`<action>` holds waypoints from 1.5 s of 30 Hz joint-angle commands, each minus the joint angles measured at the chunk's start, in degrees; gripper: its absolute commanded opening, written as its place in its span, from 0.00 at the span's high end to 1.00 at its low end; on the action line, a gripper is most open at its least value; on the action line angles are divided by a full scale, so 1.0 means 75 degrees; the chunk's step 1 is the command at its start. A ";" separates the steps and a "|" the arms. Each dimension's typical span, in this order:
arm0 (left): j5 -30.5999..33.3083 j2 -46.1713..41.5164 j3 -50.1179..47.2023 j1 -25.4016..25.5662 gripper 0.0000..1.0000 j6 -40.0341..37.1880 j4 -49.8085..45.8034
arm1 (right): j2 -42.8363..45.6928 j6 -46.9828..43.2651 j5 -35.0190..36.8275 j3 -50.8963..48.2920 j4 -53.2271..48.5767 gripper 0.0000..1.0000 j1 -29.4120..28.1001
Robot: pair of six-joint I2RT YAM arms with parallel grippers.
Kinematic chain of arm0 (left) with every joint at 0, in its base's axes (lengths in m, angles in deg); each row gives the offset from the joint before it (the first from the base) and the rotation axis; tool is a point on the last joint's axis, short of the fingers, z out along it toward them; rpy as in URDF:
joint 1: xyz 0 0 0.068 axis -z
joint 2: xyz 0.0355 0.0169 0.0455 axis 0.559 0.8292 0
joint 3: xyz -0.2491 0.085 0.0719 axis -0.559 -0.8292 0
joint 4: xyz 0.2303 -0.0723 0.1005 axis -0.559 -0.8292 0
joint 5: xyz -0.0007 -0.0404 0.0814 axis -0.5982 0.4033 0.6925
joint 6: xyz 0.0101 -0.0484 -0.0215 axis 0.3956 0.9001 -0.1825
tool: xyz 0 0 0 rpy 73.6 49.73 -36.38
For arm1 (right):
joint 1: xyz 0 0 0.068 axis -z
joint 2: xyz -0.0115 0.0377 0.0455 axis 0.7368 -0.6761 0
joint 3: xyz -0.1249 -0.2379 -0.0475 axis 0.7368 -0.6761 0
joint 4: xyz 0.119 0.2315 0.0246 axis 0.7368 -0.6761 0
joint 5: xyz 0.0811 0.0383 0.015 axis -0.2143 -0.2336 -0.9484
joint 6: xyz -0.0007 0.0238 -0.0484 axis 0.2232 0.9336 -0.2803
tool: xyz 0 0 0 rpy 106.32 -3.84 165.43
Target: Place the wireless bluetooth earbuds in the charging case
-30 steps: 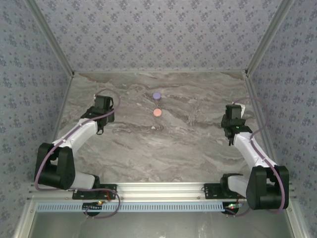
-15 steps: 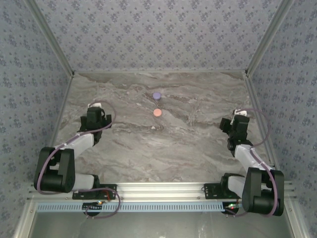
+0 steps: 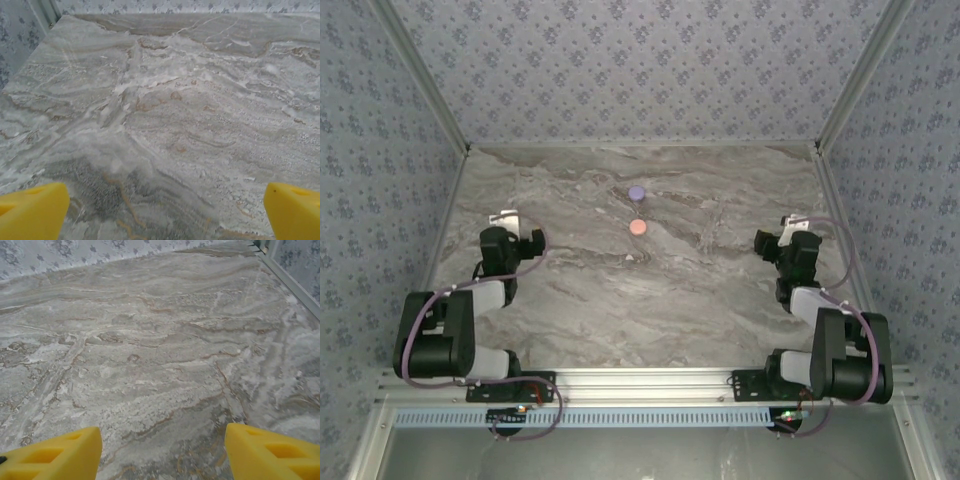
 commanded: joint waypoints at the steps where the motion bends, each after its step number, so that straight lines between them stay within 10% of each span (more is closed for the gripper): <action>1: -0.0512 0.0269 -0.0171 -0.0064 0.01 -0.0096 0.1029 | -0.0392 -0.0106 -0.0335 0.0024 0.0906 0.31 0.0025; 15: -0.0698 0.0931 -0.0557 -0.0066 0.01 -0.0183 0.2311 | -0.1326 -0.0463 -0.0143 -0.0257 0.2141 0.29 -0.0312; 21: -0.0112 0.1002 0.0247 -0.0040 0.01 0.0027 0.0888 | -0.1726 -0.0924 0.0323 0.0049 0.1948 0.25 -0.0833; 27: 0.0004 0.1000 0.0248 -0.0111 0.01 0.0128 0.0865 | -0.1812 -0.0711 0.0443 0.0361 0.1452 0.00 -0.0708; 45: 0.0001 0.1005 0.0256 -0.0113 0.01 0.0134 0.0841 | -0.1822 -0.0664 0.0283 0.0385 0.1420 0.00 -0.0624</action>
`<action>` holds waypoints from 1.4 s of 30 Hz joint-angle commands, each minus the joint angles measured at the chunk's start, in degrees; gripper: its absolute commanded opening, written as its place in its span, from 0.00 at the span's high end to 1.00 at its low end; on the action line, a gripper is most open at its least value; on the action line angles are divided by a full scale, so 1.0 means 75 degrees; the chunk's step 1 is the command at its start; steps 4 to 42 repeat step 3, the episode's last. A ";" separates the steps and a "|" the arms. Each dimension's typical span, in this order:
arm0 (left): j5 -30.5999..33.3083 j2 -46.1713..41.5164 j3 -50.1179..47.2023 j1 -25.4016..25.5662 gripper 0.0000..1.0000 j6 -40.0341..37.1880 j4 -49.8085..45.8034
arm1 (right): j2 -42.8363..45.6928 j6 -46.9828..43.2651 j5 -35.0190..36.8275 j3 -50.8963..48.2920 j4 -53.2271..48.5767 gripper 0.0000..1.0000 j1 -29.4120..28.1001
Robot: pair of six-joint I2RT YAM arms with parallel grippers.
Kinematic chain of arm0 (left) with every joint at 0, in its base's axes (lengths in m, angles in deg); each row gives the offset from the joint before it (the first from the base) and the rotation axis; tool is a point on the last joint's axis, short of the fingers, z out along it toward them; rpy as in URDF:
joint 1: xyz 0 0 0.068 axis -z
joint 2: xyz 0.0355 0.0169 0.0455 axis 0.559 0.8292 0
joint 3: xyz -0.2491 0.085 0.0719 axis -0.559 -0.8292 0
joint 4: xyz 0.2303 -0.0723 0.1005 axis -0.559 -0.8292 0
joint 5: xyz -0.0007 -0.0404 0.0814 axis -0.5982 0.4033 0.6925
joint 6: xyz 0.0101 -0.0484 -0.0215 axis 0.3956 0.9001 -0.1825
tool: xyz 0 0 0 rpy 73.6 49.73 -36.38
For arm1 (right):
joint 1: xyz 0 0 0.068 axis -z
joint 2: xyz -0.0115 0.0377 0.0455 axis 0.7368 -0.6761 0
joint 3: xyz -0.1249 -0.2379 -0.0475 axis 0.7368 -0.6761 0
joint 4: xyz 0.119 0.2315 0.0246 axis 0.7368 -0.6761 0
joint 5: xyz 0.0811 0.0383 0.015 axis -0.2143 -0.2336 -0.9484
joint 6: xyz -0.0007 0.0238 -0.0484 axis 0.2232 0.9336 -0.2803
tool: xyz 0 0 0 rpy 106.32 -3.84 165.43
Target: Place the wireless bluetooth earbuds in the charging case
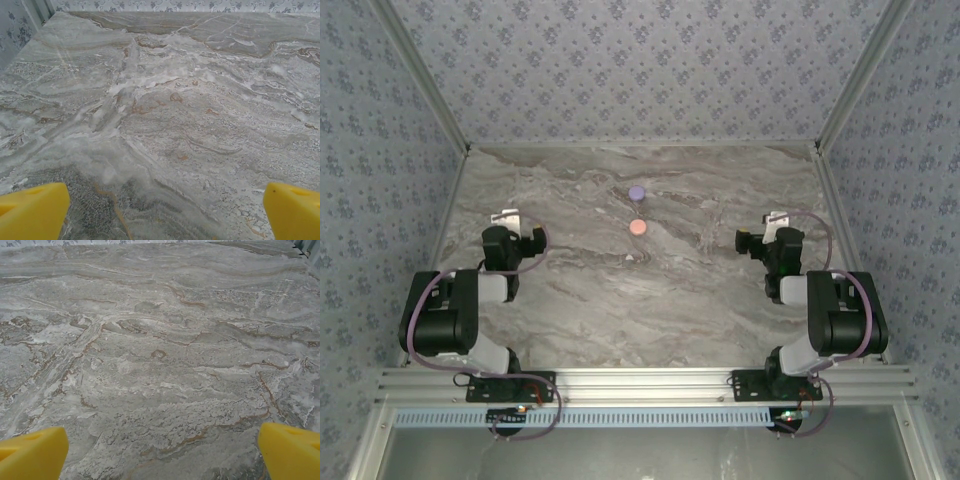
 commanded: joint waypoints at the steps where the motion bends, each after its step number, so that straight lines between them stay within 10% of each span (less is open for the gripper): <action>1: 0.0055 0.0028 0.0123 -0.0028 0.01 0.0061 -0.0010 | -0.0069 -0.0008 0.0018 0.0143 -0.0007 0.00 0.0050; 42: 0.0059 0.0031 0.0122 -0.0025 0.01 0.0060 0.0002 | -0.0066 -0.0008 0.0012 0.0125 0.0014 0.00 0.0050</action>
